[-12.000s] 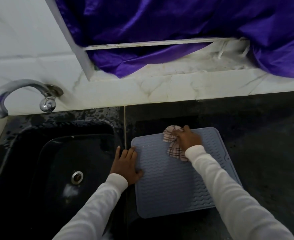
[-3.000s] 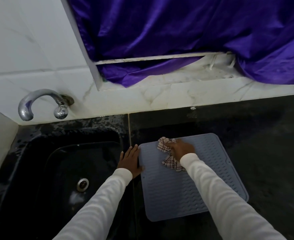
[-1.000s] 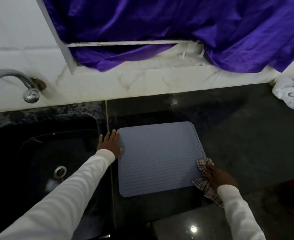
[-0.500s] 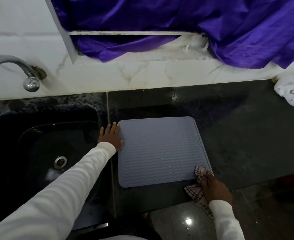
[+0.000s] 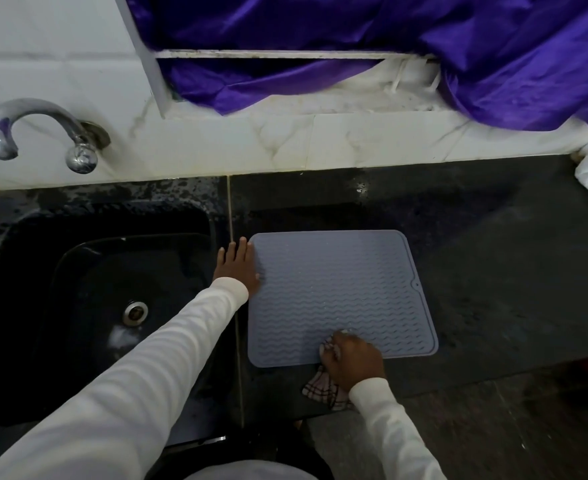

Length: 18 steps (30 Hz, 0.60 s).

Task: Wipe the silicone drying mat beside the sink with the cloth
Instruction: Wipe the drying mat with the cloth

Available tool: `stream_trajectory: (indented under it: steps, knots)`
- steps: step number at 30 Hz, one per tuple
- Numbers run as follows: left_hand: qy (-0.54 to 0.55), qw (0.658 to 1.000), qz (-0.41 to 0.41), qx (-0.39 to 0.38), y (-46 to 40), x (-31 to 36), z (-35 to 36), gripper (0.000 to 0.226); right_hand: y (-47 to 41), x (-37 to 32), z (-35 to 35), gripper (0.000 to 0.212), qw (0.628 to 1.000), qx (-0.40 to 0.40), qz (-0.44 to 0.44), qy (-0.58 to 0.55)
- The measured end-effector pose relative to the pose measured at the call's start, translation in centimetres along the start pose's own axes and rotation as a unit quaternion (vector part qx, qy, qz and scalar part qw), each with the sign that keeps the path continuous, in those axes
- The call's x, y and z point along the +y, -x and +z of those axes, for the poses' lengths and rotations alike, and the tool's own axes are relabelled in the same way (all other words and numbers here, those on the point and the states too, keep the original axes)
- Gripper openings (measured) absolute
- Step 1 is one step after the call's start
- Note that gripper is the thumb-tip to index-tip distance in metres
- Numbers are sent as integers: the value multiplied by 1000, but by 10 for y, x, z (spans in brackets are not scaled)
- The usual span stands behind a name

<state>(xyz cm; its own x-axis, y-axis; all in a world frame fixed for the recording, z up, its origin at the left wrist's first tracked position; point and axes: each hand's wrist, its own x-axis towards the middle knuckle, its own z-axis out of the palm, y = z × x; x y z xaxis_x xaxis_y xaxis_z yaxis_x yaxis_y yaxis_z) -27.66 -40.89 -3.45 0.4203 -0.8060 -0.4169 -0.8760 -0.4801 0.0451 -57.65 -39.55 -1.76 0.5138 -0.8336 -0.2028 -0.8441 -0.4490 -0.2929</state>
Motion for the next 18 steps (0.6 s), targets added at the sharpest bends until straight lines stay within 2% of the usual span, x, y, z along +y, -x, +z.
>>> stream_trajectory:
  steps: [3,8,11,13,15,17,18]
  knots:
    - [4,1000,1,7,-1,-1,1,80,-1,-22,18,24,998,21,-53,-10]
    - [-3,1000,5,7,-1,-2,1,79,-4,-79,42,21,991,4,-127,-27]
    - [-4,1000,9,10,0,-4,-1,80,-4,-103,47,28,985,-5,-157,-78]
    - [-5,1000,13,5,0,-6,-6,81,-8,-111,38,35,979,-21,-147,-140]
    - [-17,1000,23,5,-1,-9,-11,80,-20,-108,24,39,977,6,-117,-178]
    - [-29,997,68,13,-1,-12,-15,79,-46,-98,4,54,978,50,-75,-189]
    - [-32,993,113,24,-2,-14,-15,79,-61,-91,-8,59,981,48,-55,-181]
